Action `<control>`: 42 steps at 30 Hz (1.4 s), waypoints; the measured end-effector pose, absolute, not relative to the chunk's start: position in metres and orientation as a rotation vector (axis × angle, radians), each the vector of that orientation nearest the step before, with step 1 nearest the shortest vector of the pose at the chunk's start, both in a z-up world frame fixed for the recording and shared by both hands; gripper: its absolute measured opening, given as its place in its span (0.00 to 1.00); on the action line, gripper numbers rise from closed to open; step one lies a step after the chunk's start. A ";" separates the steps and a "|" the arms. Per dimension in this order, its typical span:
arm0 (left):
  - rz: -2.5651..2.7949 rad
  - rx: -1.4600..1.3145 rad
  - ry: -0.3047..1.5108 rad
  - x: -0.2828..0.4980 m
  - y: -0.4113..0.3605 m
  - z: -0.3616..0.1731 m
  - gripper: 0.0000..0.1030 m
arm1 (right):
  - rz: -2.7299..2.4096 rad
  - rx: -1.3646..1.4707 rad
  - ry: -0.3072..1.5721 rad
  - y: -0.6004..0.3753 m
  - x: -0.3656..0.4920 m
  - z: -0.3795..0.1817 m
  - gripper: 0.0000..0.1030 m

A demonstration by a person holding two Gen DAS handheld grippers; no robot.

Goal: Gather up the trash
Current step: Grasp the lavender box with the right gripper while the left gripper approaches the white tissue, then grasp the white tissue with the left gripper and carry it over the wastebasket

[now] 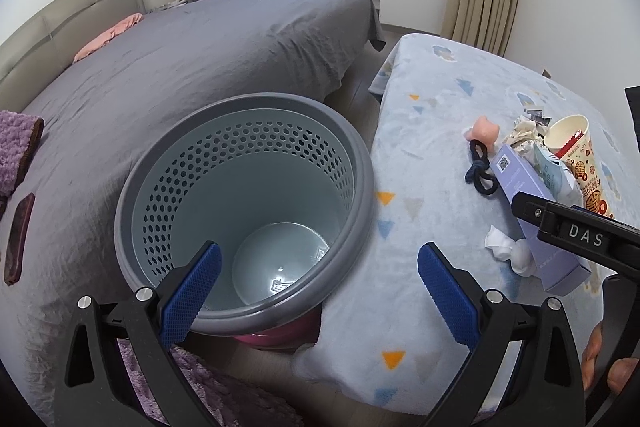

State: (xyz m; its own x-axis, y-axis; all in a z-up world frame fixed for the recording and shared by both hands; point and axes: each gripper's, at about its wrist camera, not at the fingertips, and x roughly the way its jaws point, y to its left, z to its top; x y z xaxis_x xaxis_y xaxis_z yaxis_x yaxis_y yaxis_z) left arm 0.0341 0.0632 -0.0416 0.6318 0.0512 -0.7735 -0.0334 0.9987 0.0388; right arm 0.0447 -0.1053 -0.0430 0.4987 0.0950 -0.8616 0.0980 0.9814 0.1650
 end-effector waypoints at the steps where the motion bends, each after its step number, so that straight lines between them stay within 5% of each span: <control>1: 0.048 0.021 0.886 0.034 0.064 -0.041 0.94 | 0.001 0.200 1.052 -0.104 0.046 -0.044 0.91; 6: 0.044 0.016 0.886 0.035 0.064 -0.042 0.94 | 0.016 0.186 1.054 -0.098 0.049 -0.045 0.90; 10: 0.044 0.015 0.883 0.035 0.065 -0.042 0.94 | 0.016 0.169 1.069 -0.095 0.051 -0.046 0.61; 15: 0.044 0.017 0.878 0.033 0.065 -0.040 0.94 | 0.026 0.167 1.078 -0.094 0.051 -0.049 0.46; 42: -0.162 0.098 0.886 0.020 -0.012 -0.038 0.94 | -0.005 0.287 0.908 -0.177 -0.056 0.007 0.45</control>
State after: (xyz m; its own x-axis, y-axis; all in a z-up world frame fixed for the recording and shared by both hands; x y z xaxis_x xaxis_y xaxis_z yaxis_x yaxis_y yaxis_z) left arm 0.0198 -0.0120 -0.0383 0.6211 -0.1002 -0.7773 0.1812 0.9833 0.0181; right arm -0.0556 -0.1767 0.0071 0.6182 0.1165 -0.7773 0.1247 0.9619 0.2433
